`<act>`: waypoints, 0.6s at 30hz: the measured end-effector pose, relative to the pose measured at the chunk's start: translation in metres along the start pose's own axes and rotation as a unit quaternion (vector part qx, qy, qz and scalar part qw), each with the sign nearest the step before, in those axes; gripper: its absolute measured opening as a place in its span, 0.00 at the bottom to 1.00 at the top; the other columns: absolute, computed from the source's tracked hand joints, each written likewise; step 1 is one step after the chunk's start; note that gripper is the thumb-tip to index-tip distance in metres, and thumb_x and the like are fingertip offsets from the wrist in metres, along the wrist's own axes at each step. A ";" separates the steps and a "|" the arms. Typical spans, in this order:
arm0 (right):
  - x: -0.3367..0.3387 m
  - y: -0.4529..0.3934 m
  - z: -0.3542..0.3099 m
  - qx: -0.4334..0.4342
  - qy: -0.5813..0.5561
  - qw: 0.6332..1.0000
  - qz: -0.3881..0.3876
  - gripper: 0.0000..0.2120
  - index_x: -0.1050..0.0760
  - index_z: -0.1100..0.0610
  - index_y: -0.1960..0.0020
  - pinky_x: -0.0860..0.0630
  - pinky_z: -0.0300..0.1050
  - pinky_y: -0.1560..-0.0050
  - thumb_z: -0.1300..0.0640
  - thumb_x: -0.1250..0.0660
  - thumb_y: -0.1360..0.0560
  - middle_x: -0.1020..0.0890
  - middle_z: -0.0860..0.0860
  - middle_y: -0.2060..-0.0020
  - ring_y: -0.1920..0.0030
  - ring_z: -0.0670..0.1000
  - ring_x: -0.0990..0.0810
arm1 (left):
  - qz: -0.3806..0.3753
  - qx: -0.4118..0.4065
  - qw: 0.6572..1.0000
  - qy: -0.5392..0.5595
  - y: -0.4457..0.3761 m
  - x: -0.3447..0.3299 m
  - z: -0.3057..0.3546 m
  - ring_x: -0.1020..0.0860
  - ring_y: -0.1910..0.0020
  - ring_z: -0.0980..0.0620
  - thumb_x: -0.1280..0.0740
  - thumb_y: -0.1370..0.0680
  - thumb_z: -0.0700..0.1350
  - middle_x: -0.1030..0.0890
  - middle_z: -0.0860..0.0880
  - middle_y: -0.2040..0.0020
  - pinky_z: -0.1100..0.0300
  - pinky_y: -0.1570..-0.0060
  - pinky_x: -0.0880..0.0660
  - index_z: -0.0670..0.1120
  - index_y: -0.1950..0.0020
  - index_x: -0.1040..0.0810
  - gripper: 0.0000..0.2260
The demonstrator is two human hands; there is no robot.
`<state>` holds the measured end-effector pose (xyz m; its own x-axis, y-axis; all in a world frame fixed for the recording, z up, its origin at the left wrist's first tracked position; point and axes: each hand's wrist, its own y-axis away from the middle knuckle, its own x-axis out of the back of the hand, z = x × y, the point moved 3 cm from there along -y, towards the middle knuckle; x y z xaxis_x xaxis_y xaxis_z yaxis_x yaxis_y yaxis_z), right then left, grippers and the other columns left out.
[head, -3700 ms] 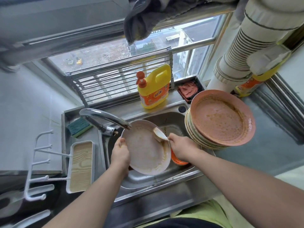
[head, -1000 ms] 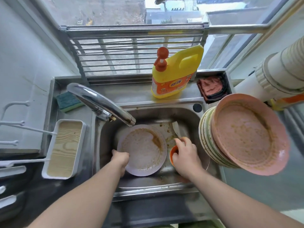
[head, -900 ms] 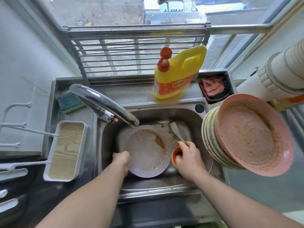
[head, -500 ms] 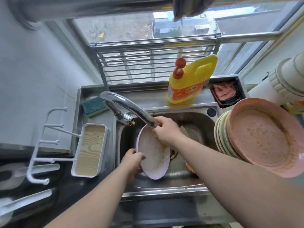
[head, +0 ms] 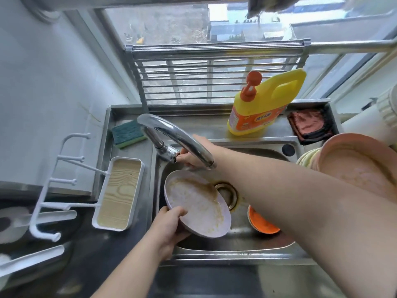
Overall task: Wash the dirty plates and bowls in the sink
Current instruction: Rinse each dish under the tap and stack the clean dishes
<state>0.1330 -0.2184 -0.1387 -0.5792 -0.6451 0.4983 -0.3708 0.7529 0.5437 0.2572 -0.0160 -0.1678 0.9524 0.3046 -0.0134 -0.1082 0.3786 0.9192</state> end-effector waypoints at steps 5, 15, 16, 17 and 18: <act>0.002 0.000 -0.011 0.013 0.058 0.998 -0.011 0.08 0.16 0.57 0.54 0.16 0.55 0.46 0.52 0.23 0.23 0.12 0.55 0.58 0.55 0.57 0.13 | 0.001 0.002 1.000 0.011 -0.005 -0.008 0.005 0.19 0.40 0.38 0.35 0.19 0.37 0.20 0.41 0.37 0.40 0.45 0.16 0.46 0.32 0.26 0.15; -0.002 -0.004 -0.006 0.063 0.125 0.990 0.004 0.05 0.16 0.59 0.50 0.16 0.57 0.47 0.57 0.25 0.24 0.13 0.57 0.56 0.53 0.59 0.15 | 0.029 0.019 0.999 0.025 -0.003 -0.015 0.015 0.20 0.41 0.39 0.35 0.18 0.37 0.19 0.38 0.39 0.43 0.48 0.17 0.43 0.35 0.24 0.12; -0.003 -0.006 -0.006 0.064 0.132 0.989 0.002 0.04 0.16 0.57 0.51 0.16 0.56 0.48 0.58 0.26 0.23 0.14 0.56 0.57 0.54 0.59 0.15 | 0.033 0.020 0.999 0.029 -0.002 -0.015 0.016 0.20 0.42 0.38 0.35 0.18 0.37 0.20 0.38 0.39 0.42 0.47 0.17 0.43 0.34 0.25 0.12; -0.005 -0.007 -0.004 0.064 0.136 0.989 0.003 0.02 0.16 0.56 0.52 0.15 0.56 0.50 0.58 0.26 0.24 0.14 0.55 0.58 0.56 0.58 0.15 | 0.037 0.019 0.999 0.034 -0.002 -0.015 0.015 0.20 0.42 0.38 0.35 0.18 0.36 0.20 0.37 0.39 0.42 0.46 0.18 0.42 0.34 0.25 0.12; -0.007 -0.007 -0.002 0.059 0.133 0.989 0.007 0.01 0.16 0.54 0.55 0.15 0.56 0.53 0.58 0.26 0.26 0.14 0.55 0.60 0.59 0.58 0.15 | 0.039 0.017 0.998 0.036 -0.002 -0.014 0.015 0.20 0.42 0.38 0.36 0.18 0.36 0.20 0.37 0.39 0.42 0.46 0.18 0.42 0.34 0.25 0.13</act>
<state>0.1406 -0.2195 -0.1447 -0.3784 -0.6339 0.6745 -0.4559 0.7618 0.4602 0.2478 -0.0339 -0.1635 0.9183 0.3946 0.0326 -0.1711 0.3211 0.9315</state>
